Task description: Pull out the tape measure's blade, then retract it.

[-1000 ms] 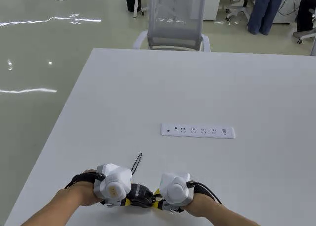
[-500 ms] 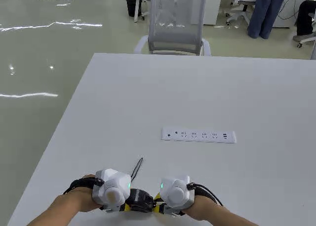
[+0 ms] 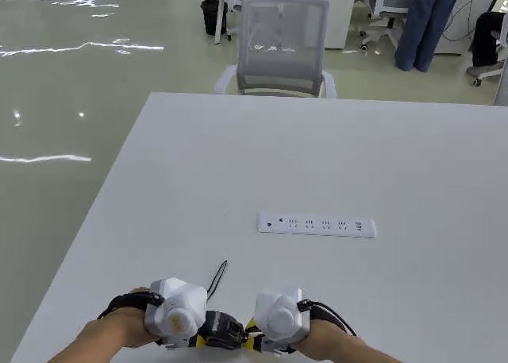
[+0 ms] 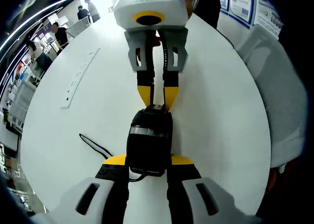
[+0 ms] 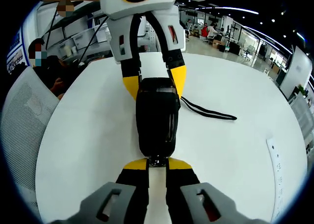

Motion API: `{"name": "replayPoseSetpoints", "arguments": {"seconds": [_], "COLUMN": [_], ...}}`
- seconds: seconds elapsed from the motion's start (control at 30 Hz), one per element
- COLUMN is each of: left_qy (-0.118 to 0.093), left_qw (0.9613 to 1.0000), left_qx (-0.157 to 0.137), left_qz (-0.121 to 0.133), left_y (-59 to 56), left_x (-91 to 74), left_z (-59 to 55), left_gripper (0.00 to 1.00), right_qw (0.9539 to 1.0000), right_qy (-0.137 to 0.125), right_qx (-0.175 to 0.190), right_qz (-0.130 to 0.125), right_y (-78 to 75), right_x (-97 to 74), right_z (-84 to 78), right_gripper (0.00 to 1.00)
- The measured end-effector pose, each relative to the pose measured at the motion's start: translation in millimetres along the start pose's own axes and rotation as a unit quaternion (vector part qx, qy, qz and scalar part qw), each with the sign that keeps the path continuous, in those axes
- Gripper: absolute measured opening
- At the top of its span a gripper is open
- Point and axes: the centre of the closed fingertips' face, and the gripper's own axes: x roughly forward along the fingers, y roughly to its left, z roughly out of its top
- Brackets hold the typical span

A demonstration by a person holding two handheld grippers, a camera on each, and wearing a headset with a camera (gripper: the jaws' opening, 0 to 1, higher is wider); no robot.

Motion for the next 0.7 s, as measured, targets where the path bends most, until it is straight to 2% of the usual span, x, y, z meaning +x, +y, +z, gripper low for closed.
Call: {"name": "replayPoseSetpoints", "arguments": {"seconds": [0.7], "left_qy": [-0.001], "left_qw": [1.0000], "left_qx": [-0.003], "left_qz": [0.000], "left_y": [-0.1], "left_x": [-1.2], "left_z": [-1.1], "left_gripper": [0.25], "right_qw": [1.0000], "right_qy": [0.007], "right_qx": [-0.005], "right_qz": [0.001], "right_y": [0.6], "right_x": [-10.0], "right_z": [-8.7], "right_gripper": [0.10]}}
